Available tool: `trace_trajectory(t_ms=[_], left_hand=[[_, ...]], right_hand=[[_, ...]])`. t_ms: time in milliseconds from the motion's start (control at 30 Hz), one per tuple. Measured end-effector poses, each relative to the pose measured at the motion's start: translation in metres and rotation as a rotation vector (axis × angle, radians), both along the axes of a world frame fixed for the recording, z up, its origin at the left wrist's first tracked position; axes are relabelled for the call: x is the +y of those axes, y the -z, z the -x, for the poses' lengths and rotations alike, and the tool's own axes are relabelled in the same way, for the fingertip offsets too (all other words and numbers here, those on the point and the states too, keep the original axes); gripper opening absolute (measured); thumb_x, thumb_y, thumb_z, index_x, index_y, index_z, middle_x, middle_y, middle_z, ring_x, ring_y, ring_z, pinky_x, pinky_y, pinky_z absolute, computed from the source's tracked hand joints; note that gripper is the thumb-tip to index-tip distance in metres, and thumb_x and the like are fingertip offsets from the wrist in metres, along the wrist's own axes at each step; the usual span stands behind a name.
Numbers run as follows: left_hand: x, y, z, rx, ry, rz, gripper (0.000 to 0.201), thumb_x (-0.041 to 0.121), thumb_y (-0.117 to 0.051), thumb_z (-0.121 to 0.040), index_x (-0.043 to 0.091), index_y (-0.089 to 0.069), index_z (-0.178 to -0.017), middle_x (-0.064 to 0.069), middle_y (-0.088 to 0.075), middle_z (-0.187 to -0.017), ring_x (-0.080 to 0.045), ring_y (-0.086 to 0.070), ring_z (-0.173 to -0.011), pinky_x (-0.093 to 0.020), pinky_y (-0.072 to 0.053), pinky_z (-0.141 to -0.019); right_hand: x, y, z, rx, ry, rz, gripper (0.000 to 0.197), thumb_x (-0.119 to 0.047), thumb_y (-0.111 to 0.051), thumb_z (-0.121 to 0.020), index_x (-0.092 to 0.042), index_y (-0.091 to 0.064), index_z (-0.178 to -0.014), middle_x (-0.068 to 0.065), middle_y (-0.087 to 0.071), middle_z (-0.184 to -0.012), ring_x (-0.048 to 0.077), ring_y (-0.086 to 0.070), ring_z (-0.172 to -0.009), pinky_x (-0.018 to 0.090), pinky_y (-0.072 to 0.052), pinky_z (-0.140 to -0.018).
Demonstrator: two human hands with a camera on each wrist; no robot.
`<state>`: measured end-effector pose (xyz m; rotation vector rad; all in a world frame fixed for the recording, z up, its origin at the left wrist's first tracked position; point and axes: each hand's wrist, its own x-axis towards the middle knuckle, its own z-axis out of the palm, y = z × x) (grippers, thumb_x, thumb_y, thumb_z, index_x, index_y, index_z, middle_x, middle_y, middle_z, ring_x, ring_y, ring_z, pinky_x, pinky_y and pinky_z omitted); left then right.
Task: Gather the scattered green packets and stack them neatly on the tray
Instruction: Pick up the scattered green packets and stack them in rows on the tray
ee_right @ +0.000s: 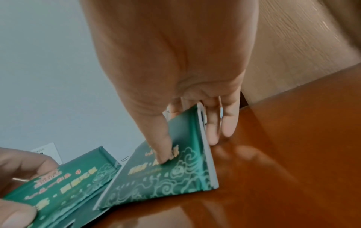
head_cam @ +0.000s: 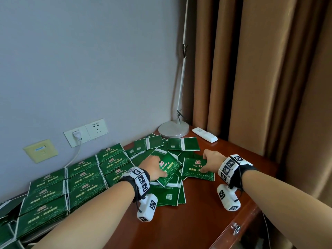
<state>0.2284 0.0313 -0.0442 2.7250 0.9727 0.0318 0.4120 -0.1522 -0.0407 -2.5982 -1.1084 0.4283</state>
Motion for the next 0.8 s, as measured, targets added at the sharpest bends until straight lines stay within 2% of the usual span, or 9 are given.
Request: trace_trajectory(t_ms=[67,133,233,300,400,500,567,633,800], left_hand=[[-0.004,-0.003,0.000,-0.029,-0.005,0.027,0.045,0.039,-0.081,-0.073,0.021,-0.053,-0.103,0.000,-0.055,-0.101,-0.020,-0.057,-0.091,-0.035,-0.049,-0.089],[-0.008,-0.006,0.002,-0.054,-0.017,0.070,0.047,0.029,-0.079,-0.076,0.012,-0.057,-0.113,-0.002,-0.062,-0.110,-0.023,-0.063,-0.098,-0.036,-0.052,-0.090],[-0.011,-0.011,0.005,-0.102,-0.021,0.130,0.036,0.015,-0.073,-0.079,0.014,-0.055,-0.110,-0.002,-0.066,-0.102,-0.021,-0.067,-0.085,-0.039,-0.057,-0.080],[-0.013,-0.016,0.010,-0.141,-0.030,0.153,0.041,0.011,-0.071,-0.081,0.014,-0.052,-0.117,0.000,-0.062,-0.103,-0.019,-0.066,-0.076,-0.032,-0.056,-0.070],[-0.011,-0.022,0.021,-0.253,-0.066,0.203,0.052,0.012,-0.074,-0.083,0.014,-0.050,-0.130,-0.001,-0.058,-0.113,-0.012,-0.056,-0.064,-0.023,-0.047,-0.059],[-0.005,-0.031,0.038,-0.379,-0.119,0.234,0.055,0.013,-0.077,-0.081,0.013,-0.053,-0.131,-0.004,-0.055,-0.129,-0.004,-0.052,-0.070,-0.020,-0.045,-0.064],[0.000,-0.036,0.052,-0.435,-0.154,0.244,0.055,0.010,-0.075,-0.079,0.013,-0.056,-0.130,-0.006,-0.056,-0.131,-0.008,-0.056,-0.081,-0.023,-0.046,-0.074],[0.005,-0.041,0.067,-0.470,-0.185,0.256,0.056,0.007,-0.073,-0.077,0.013,-0.057,-0.130,-0.003,-0.059,-0.125,-0.011,-0.057,-0.087,-0.026,-0.050,-0.080],[0.027,-0.052,0.112,-0.565,-0.290,0.302,0.053,0.001,-0.070,-0.077,0.012,-0.056,-0.127,0.010,-0.051,-0.085,-0.003,-0.050,-0.065,-0.020,-0.044,-0.060]], right_hand=[[-0.002,-0.002,0.001,0.009,0.008,-0.038,0.044,-0.027,-0.080,-0.073,-0.021,-0.048,-0.101,-0.002,-0.058,-0.097,0.013,-0.059,-0.084,0.022,-0.044,-0.060],[-0.003,-0.006,0.003,0.005,0.011,-0.089,0.039,-0.021,-0.078,-0.075,-0.021,-0.048,-0.100,-0.001,-0.060,-0.094,0.012,-0.059,-0.077,0.022,-0.045,-0.056],[-0.003,-0.017,0.009,-0.023,0.010,-0.166,0.032,-0.017,-0.072,-0.079,-0.020,-0.049,-0.101,0.001,-0.062,-0.094,0.015,-0.062,-0.077,0.030,-0.055,-0.065],[-0.002,-0.028,0.014,-0.050,0.004,-0.215,0.030,-0.015,-0.067,-0.081,-0.020,-0.051,-0.106,0.001,-0.062,-0.098,0.017,-0.063,-0.083,0.032,-0.057,-0.072],[0.003,-0.043,0.025,-0.058,0.000,-0.280,0.029,-0.012,-0.060,-0.084,-0.018,-0.053,-0.112,0.003,-0.061,-0.104,0.018,-0.062,-0.087,0.027,-0.052,-0.067],[0.012,-0.055,0.040,-0.103,-0.004,-0.349,0.032,-0.014,-0.061,-0.083,-0.018,-0.056,-0.115,0.004,-0.061,-0.104,0.018,-0.061,-0.086,0.029,-0.054,-0.071],[0.017,-0.062,0.050,-0.125,-0.014,-0.372,0.031,-0.017,-0.061,-0.084,-0.022,-0.056,-0.115,0.000,-0.061,-0.103,0.010,-0.060,-0.077,0.014,-0.051,-0.058],[0.025,-0.069,0.062,-0.078,-0.042,-0.388,0.029,-0.016,-0.060,-0.087,-0.022,-0.054,-0.115,-0.003,-0.059,-0.101,0.002,-0.055,-0.067,0.005,-0.039,-0.043],[0.065,-0.076,0.091,0.059,-0.095,-0.512,0.035,-0.007,-0.060,-0.083,-0.019,-0.055,-0.115,0.006,-0.066,-0.106,0.015,-0.064,-0.078,0.024,-0.054,-0.062]])
